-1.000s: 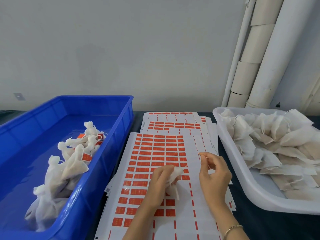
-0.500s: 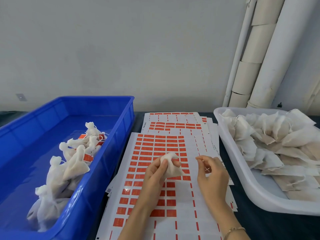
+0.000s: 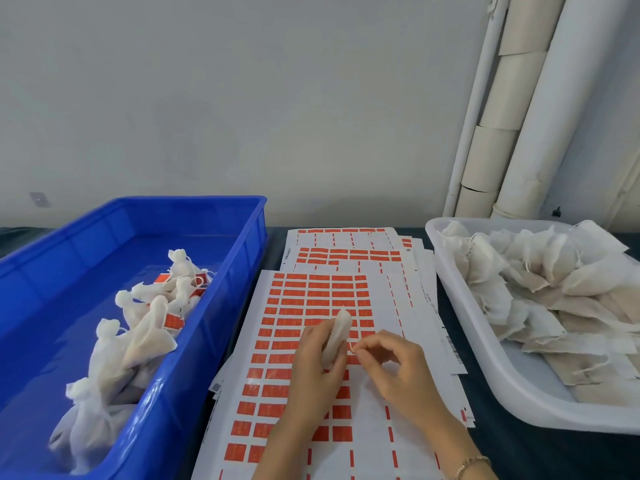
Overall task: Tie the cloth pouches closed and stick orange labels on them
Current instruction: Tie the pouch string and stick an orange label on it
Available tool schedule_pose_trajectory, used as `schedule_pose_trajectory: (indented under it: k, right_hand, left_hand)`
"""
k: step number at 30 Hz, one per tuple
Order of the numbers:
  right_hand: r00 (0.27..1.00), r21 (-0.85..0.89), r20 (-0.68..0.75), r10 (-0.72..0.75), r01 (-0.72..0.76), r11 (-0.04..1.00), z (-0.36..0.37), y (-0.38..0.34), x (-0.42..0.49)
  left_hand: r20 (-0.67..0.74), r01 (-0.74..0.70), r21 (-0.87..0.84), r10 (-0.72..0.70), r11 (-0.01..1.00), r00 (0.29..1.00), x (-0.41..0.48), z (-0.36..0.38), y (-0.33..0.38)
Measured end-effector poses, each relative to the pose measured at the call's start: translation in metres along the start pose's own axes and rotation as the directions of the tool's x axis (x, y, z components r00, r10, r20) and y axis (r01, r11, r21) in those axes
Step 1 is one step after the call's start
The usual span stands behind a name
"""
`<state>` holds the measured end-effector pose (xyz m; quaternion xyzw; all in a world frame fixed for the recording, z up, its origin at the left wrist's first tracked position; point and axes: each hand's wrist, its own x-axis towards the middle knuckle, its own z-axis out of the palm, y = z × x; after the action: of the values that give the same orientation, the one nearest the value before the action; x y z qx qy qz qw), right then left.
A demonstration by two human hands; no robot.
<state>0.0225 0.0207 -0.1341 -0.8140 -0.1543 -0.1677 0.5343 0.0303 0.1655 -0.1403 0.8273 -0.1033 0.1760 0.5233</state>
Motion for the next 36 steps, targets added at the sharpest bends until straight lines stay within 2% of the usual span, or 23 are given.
schedule_pose_trajectory:
  k: [3,6,11,17,20,23,25,28,33,36]
  right_hand:
    - [0.998,0.034,0.061,0.014,-0.016,0.999,0.003,-0.002,-0.002]
    - [0.998,0.067,0.061,0.031,-0.035,0.997,0.005,-0.004,-0.002]
    - [0.997,0.164,0.014,0.079,-0.08,0.983,0.002,-0.008,-0.001]
    - [0.989,0.287,0.002,0.147,-0.141,0.948,0.0,-0.01,-0.001]
    - [0.988,0.318,0.011,0.153,-0.148,0.936,0.001,-0.013,-0.001]
    - [0.977,0.332,-0.056,0.207,-0.177,0.926,0.001,-0.009,0.0]
    - [0.968,0.253,-0.107,0.228,-0.195,0.948,0.003,-0.004,0.001]
    - [0.964,0.183,-0.061,0.259,-0.244,0.952,0.009,-0.002,0.001]
    - [0.969,0.193,-0.039,0.244,-0.232,0.953,0.008,-0.005,0.002]
    - [0.961,0.241,-0.057,0.27,-0.249,0.938,0.006,-0.008,0.001]
  left_hand:
    - [0.015,-0.075,0.026,0.075,0.997,0.997,0.001,0.0,-0.001]
    - [0.004,-0.122,0.031,0.122,0.992,0.993,0.001,0.001,-0.002]
    - [-0.003,-0.061,-0.089,0.061,0.994,0.998,0.001,0.0,0.002]
    - [0.03,-0.027,-0.051,0.028,0.998,0.999,0.001,0.003,-0.003]
    - [0.011,-0.026,-0.114,0.027,0.993,1.0,0.001,0.003,-0.003]
    - [0.002,0.058,-0.242,-0.06,0.969,0.998,0.002,0.001,0.003]
    - [0.043,0.155,-0.31,-0.148,0.938,0.988,0.002,0.0,0.006]
    - [0.122,0.276,-0.375,-0.249,0.885,0.961,0.0,-0.002,0.008]
    - [0.177,0.191,-0.408,-0.128,0.893,0.976,0.002,-0.003,0.013]
    - [0.174,0.171,-0.423,-0.105,0.89,0.979,0.003,-0.002,0.011]
